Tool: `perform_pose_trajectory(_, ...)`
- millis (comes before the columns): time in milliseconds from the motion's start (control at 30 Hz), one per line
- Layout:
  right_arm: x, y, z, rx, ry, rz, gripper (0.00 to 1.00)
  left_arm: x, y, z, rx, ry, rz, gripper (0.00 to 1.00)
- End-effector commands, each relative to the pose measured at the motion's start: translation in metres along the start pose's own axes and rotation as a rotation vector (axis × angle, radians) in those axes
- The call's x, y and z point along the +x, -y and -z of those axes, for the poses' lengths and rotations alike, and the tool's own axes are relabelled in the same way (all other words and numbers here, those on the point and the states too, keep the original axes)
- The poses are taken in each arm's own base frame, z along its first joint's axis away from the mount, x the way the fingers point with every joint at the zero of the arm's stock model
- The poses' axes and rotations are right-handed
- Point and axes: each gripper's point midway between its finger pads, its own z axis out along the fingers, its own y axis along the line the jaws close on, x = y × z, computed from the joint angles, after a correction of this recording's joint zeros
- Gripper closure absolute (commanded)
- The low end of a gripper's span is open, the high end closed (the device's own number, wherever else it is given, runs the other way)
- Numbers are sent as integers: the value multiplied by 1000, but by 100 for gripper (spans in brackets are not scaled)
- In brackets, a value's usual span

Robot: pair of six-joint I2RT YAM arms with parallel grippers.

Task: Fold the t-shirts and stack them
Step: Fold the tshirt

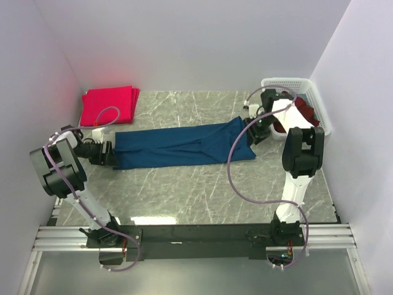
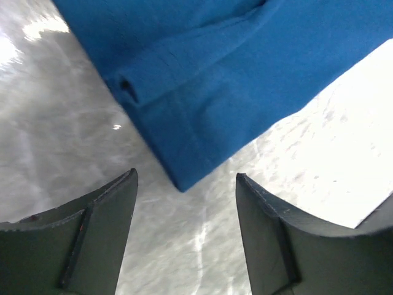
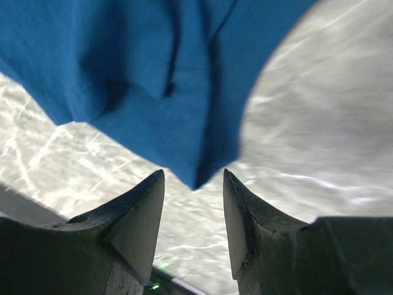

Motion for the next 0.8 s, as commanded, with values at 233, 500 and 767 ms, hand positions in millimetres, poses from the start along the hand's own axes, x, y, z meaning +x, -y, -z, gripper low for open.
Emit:
perform_pose_trajectory(233, 1, -21, -18, -83, 34, -59, 50, -7, 1, -10, 17, 47, 129, 32)
perform_pose_trajectory(500, 27, -24, -28, -86, -14, -66, 61, -1, 0, -16, 20, 36, 153, 36)
perform_pose_trajectory(767, 36, -28, -28, -101, -16, -73, 75, 18, 8, -14, 21, -18, 149, 72)
